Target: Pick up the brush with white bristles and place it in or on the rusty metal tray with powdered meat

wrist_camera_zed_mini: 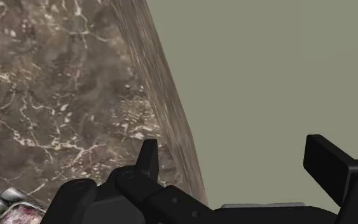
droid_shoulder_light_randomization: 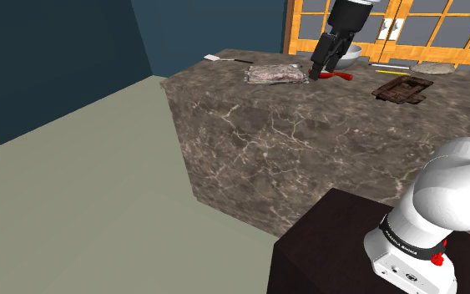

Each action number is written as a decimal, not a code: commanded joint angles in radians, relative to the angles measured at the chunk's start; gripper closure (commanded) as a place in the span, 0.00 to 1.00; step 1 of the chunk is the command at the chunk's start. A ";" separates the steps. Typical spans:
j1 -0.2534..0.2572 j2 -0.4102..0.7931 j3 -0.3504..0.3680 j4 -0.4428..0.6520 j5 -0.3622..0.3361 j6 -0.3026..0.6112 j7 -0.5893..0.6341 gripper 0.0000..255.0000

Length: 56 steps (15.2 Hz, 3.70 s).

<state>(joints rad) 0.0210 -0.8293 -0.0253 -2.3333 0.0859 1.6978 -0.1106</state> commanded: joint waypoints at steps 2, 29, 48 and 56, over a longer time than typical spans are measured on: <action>-0.007 0.011 -0.018 -0.004 -0.012 0.016 -0.021 0.00; -0.063 0.676 -0.530 0.336 0.014 0.377 -0.623 0.00; -0.061 0.728 -0.543 0.285 0.055 0.469 -0.661 1.00; -0.056 0.721 -0.535 0.293 0.047 0.457 -0.644 1.00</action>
<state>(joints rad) -0.0347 -0.1244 -0.5614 -2.0128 0.1442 2.1807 -0.7690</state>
